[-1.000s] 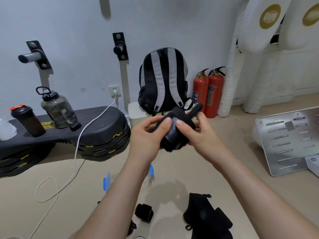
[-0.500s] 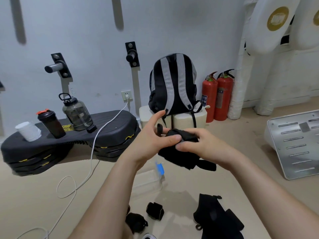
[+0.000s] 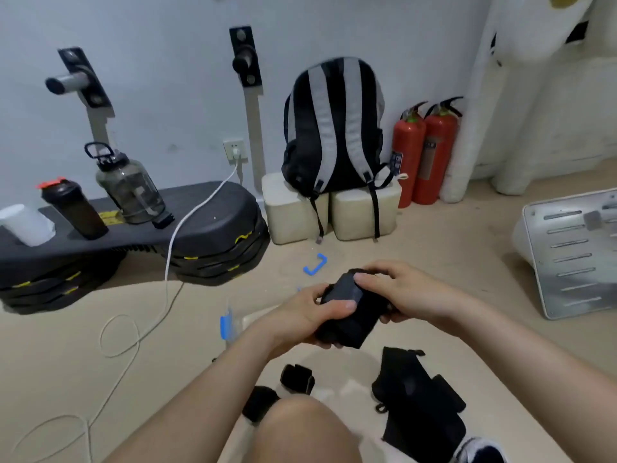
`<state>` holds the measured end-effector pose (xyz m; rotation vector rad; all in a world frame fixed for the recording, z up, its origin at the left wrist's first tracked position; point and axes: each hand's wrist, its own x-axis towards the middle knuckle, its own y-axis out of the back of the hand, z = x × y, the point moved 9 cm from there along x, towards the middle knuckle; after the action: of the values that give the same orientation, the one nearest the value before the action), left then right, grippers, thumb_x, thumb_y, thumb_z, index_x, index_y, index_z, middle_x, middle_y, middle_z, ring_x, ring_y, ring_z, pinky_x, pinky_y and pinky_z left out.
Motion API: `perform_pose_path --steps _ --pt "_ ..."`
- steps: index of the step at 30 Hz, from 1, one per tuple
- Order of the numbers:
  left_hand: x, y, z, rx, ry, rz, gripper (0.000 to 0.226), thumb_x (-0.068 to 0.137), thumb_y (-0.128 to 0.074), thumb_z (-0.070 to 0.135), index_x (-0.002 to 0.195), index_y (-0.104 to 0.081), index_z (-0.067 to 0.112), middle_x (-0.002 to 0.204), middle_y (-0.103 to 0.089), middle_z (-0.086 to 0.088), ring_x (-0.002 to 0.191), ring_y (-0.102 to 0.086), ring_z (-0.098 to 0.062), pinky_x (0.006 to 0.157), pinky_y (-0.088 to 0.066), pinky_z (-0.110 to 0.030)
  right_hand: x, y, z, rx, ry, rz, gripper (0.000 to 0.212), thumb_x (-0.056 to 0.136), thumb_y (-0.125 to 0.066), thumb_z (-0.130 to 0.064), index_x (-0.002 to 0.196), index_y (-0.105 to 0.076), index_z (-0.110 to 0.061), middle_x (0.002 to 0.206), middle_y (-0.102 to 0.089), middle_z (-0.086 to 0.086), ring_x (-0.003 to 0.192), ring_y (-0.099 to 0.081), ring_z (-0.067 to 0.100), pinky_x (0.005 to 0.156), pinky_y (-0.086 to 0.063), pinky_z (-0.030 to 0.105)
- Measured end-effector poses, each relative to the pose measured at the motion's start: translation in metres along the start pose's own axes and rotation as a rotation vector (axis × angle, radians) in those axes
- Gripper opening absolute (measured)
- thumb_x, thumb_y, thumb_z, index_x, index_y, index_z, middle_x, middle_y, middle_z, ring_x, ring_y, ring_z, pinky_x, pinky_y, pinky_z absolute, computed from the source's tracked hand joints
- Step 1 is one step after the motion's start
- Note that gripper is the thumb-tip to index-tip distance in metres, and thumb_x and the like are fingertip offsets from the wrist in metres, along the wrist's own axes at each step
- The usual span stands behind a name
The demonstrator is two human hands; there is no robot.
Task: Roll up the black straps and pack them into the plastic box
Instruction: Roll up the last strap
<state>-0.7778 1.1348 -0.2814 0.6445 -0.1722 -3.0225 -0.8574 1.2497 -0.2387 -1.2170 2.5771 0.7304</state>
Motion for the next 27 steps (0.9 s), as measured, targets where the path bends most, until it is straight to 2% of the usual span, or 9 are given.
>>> perform_pose_path --steps 5,9,11,13,16,19,22,25,27 --pt "0.040 -0.007 -0.119 -0.003 0.250 0.109 0.036 0.088 -0.067 0.042 0.108 -0.057 0.013 0.083 -0.070 -0.011 0.056 -0.063 -0.020 0.052 -0.050 -0.027 0.053 -0.054 0.093 -0.013 -0.285 -0.143 0.047 0.097 -0.059 -0.028 0.140 -0.042 -0.029 0.119 -0.062 0.013 0.075 -0.062 0.023 0.076 -0.058 0.032" --pt "0.076 0.022 -0.205 -0.024 0.355 0.381 0.067 0.065 -0.072 0.056 0.115 -0.057 0.015 0.094 -0.068 -0.008 0.067 -0.063 -0.022 0.047 -0.048 -0.028 0.088 -0.093 0.169 0.016 -0.331 -0.112 0.064 0.095 -0.062 -0.026 0.150 -0.032 -0.036 0.147 -0.040 0.004 0.110 -0.058 0.020 0.085 -0.055 0.033" --pt "0.097 0.038 -0.235 -0.018 0.384 0.493 0.071 0.065 -0.072 0.057 0.117 -0.055 0.013 0.099 -0.066 -0.006 0.080 -0.065 -0.025 0.063 -0.058 -0.039 0.104 -0.097 0.212 -0.030 -0.371 -0.054 0.065 0.095 -0.059 -0.025 0.153 -0.030 -0.033 0.149 -0.039 0.008 0.116 -0.056 0.023 0.084 -0.050 0.029" --pt "0.116 0.051 -0.253 0.052 0.409 0.556 0.069 0.074 -0.074 0.051 0.126 -0.047 0.015 0.114 -0.060 -0.005 0.098 -0.063 -0.027 0.085 -0.056 -0.045 0.122 -0.091 0.251 -0.245 -0.394 -0.002 0.069 0.094 -0.057 -0.028 0.155 -0.024 -0.028 0.149 -0.039 0.011 0.129 -0.047 0.031 0.100 -0.043 0.036" --pt "0.144 0.069 -0.259 0.421 0.390 0.517 0.073 0.081 -0.072 0.044 0.141 -0.036 0.022 0.129 -0.046 -0.006 0.108 -0.059 -0.031 0.084 -0.050 -0.038 0.142 -0.082 0.300 -0.475 -0.508 0.023 0.085 0.086 -0.060 -0.031 0.156 -0.011 -0.029 0.157 -0.025 0.013 0.146 -0.019 0.036 0.115 -0.028 0.049" --pt "0.166 0.076 -0.267 0.736 0.334 0.450 0.072 0.084 -0.070 0.035 0.146 -0.033 0.032 0.130 -0.039 -0.005 0.100 -0.058 -0.032 0.072 -0.042 -0.034 0.147 -0.077 0.346 -0.552 -0.666 -0.027 0.108 0.078 -0.070 -0.036 0.156 0.004 -0.029 0.159 -0.019 0.015 0.147 -0.016 0.038 0.116 -0.026 0.054" --pt "0.176 0.082 -0.280 0.876 0.325 0.471 0.066 0.086 -0.065 0.018 0.145 -0.038 0.029 0.133 -0.042 -0.006 0.111 -0.050 -0.033 0.074 -0.043 -0.039 0.142 -0.080 0.377 -0.493 -0.697 -0.110 0.123 0.076 -0.078 -0.036 0.155 0.016 -0.028 0.153 -0.034 0.015 0.138 -0.035 0.037 0.109 -0.038 0.051" --pt "0.175 0.078 -0.284 1.054 0.319 0.564 0.048 0.085 -0.058 0.007 0.129 -0.057 0.025 0.138 -0.048 0.000 0.132 -0.037 -0.028 0.098 -0.036 -0.053 0.138 -0.088 0.384 -0.325 -0.591 -0.105 0.110 0.085 -0.071 -0.009 0.157 0.011 -0.023 0.135 -0.052 0.011 0.109 -0.055 0.024 0.093 -0.048 0.034" --pt "0.178 0.053 -0.268 1.032 0.086 0.579 0.034 0.084 -0.062 0.005 0.114 -0.068 0.019 0.134 -0.058 -0.003 0.128 -0.048 -0.030 0.100 -0.037 -0.054 0.136 -0.088 0.385 -0.211 -0.546 -0.017 0.103 0.086 -0.066 -0.001 0.159 0.003 -0.023 0.131 -0.055 0.008 0.101 -0.054 0.017 0.085 -0.047 0.026"
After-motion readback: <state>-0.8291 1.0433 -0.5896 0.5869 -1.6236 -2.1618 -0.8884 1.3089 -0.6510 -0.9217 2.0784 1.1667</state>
